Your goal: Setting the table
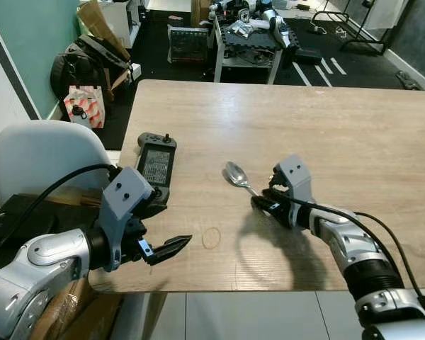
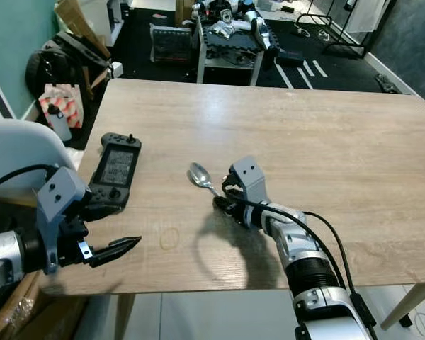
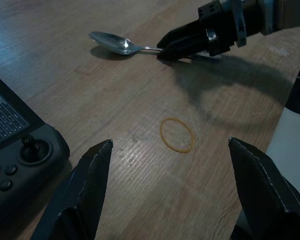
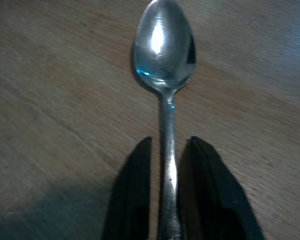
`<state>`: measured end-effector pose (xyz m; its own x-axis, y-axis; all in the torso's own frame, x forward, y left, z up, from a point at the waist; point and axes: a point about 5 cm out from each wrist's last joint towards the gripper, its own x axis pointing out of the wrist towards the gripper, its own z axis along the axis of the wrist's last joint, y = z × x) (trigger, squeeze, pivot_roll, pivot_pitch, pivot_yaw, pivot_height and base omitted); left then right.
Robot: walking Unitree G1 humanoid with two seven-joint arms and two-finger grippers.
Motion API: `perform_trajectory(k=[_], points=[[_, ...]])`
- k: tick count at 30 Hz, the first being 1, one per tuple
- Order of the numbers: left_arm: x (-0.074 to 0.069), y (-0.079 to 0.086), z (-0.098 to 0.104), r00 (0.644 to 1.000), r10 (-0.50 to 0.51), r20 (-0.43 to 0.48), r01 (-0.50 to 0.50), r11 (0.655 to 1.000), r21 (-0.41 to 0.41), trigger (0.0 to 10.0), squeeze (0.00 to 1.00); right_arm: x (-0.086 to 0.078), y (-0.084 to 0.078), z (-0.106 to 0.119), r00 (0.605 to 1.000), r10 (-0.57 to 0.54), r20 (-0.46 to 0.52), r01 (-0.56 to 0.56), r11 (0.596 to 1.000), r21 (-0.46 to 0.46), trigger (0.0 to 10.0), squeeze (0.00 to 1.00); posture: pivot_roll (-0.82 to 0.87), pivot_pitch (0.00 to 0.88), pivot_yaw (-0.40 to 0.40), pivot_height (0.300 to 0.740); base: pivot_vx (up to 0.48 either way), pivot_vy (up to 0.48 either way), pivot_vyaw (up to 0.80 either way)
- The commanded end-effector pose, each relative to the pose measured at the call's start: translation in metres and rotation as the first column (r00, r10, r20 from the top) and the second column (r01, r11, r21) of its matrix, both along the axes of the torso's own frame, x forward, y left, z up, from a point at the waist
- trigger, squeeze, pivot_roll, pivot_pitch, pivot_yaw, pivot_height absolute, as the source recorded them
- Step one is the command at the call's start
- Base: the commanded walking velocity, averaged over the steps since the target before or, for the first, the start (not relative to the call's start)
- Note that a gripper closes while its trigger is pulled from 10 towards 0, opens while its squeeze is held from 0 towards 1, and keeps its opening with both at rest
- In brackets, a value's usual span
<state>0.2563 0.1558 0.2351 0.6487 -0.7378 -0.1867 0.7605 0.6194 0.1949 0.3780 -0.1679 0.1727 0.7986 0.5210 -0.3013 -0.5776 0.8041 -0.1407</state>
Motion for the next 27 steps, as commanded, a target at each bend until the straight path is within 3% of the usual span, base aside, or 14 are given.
perform_trajectory(k=[1,8,11,13,15,16,18,19,23,26,27], points=[[-0.004,0.0,0.0,1.0,-0.004,-0.002,0.004,1.0,0.001,10.0,0.0,-0.033,-0.011,-0.085,0.929,-0.057,-0.366,0.019,0.994,-0.105,0.0,0.0,0.23,0.261,0.015,0.74,0.0,0.0,0.0],[-0.004,0.0,-0.001,1.0,0.004,-0.005,-0.004,1.0,-0.002,10.0,0.0,-0.035,-0.005,-0.086,0.926,-0.046,-0.375,0.032,0.999,-0.041,0.0,0.0,0.23,0.261,0.015,0.74,0.0,0.0,0.0],[-0.004,0.0,-0.002,1.0,0.006,-0.005,-0.006,1.0,-0.003,10.0,0.0,-0.032,-0.001,-0.079,0.931,-0.042,-0.362,0.068,0.996,0.061,0.0,0.0,0.23,0.262,0.017,0.74,0.0,0.0,0.0],[-0.004,0.0,-0.002,1.0,0.006,-0.005,-0.006,1.0,-0.003,10.0,0.0,-0.032,-0.001,-0.079,0.931,-0.042,-0.362,0.068,0.996,0.061,0.0,0.0,0.23,0.262,0.017,0.74,0.0,0.0,0.0],[-0.003,0.0,-0.002,1.0,0.018,0.0,-0.018,1.0,-0.003,10.0,0.0,-0.026,0.006,-0.058,0.964,-0.036,-0.265,0.098,0.97,0.222,0.0,0.0,0.24,0.259,0.019,0.74,0.0,0.0,0.0],[-0.003,0.0,-0.002,1.0,0.018,0.0,-0.018,1.0,-0.003,10.0,0.0,-0.026,0.006,-0.058,0.964,-0.036,-0.265,0.098,0.97,0.222,0.0,0.0,0.24,0.259,0.019,0.74,0.0,0.0,0.0],[0.0,0.002,-0.001,0.998,0.059,0.017,-0.059,0.998,-0.006,10.0,0.0,-0.019,0.008,-0.027,0.99,-0.095,-0.109,0.129,0.92,0.37,0.0,0.0,0.24,0.254,0.021,0.74,0.0,0.0,0.0],[0.0,0.002,-0.001,0.998,0.059,0.017,-0.059,0.998,-0.006,10.0,0.0,-0.019,0.008,-0.027,0.99,-0.095,-0.109,0.129,0.92,0.37,0.0,0.0,0.24,0.254,0.021,0.74,0.0,0.0,0.0],[0.01,0.007,0.003,0.982,0.182,0.047,-0.181,0.983,-0.031,10.0,0.0,-0.025,-0.004,0.017,0.957,-0.267,0.111,0.173,0.836,0.52,0.0,0.0,0.23,0.244,0.029,0.74,0.0,0.0,0.0],[0.013,0.008,0.004,0.976,0.21,0.054,-0.208,0.977,-0.041,10.0,0.0,-0.029,-0.01,0.023,0.937,-0.316,0.152,0.192,0.825,0.532,0.0,0.0,0.23,0.242,0.032,0.74,0.0,0.0,0.0],[0.015,0.01,0.004,0.97,0.236,0.059,-0.234,0.971,-0.048,10.0,0.0,-0.034,-0.015,0.029,0.909,-0.367,0.197,0.215,0.819,0.532,4.1,0.0,0.23,0.24,0.034,0.74,0.0,0.0,0.0]])
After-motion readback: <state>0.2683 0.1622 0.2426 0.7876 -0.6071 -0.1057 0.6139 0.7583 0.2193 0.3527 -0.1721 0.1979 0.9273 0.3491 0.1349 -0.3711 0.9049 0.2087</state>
